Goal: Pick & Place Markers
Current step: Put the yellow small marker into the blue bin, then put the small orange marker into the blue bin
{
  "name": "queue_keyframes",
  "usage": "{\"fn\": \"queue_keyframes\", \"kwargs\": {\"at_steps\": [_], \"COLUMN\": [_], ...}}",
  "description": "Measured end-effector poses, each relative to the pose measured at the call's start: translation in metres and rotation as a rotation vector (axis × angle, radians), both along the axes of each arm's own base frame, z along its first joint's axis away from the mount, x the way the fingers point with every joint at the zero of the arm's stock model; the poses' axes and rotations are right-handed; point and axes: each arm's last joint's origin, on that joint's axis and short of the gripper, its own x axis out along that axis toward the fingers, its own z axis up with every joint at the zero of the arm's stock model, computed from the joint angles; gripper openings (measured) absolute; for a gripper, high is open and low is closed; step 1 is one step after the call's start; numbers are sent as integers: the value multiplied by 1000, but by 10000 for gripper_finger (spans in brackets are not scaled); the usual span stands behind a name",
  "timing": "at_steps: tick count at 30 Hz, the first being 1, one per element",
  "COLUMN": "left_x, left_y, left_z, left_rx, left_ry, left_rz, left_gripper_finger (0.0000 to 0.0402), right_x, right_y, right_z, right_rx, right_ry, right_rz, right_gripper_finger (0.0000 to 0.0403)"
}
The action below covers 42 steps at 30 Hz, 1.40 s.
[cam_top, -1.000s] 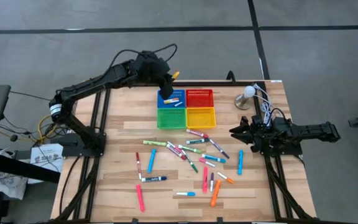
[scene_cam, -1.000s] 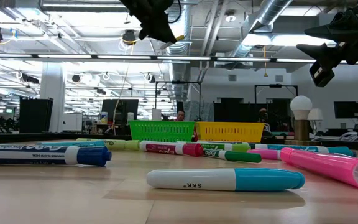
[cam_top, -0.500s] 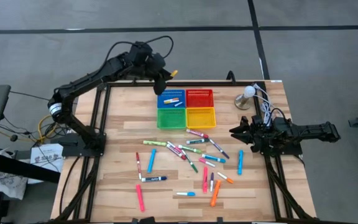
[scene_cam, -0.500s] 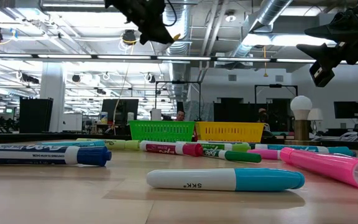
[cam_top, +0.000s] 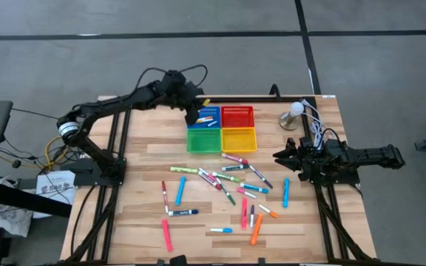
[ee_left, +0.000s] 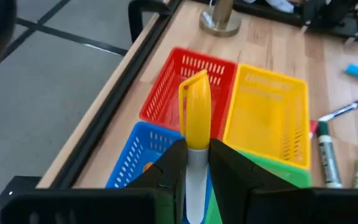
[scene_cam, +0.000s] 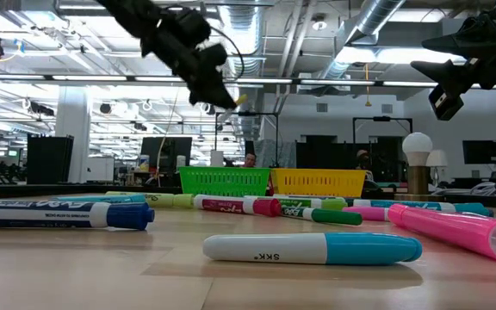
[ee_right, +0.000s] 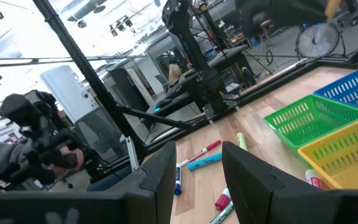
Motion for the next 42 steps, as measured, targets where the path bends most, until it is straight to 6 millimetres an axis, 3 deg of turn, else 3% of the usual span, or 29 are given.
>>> {"fn": "queue_keyframes", "kwargs": {"at_steps": [9, 19, 23, 29, 33, 37, 42], "left_x": [0, 14, 15, 15, 13, 15, 17], "left_y": [1, 13, 14, 14, 7, -17, -65], "left_z": [-32, -91, -98, -94, -79, -47, -8], "left_rx": [62, -4, -28, -32, -132, -259, -307], "left_ry": [-93, 48, 62, 50, -16, -140, -244], "left_rz": [10, 35, 60, 65, 103, 24, -108], "left_gripper_finger": [70, 69, 71, 71, 70, 72, 72], "right_x": [0, 0, 0, 0, 0, 0, 0], "right_y": [0, 0, 0, 0, 0, 0, 0], "right_z": [0, 0, 0, 0, 0, 0, 0], "right_rx": [0, 3, 28, 28, 28, 27, 27], "right_ry": [0, -1, 1, 1, 1, 1, 1], "right_rz": [0, 1, 3, 3, 3, 3, 3], "right_gripper_finger": [120, 120, 120, 120, 120, 120, 120]}}
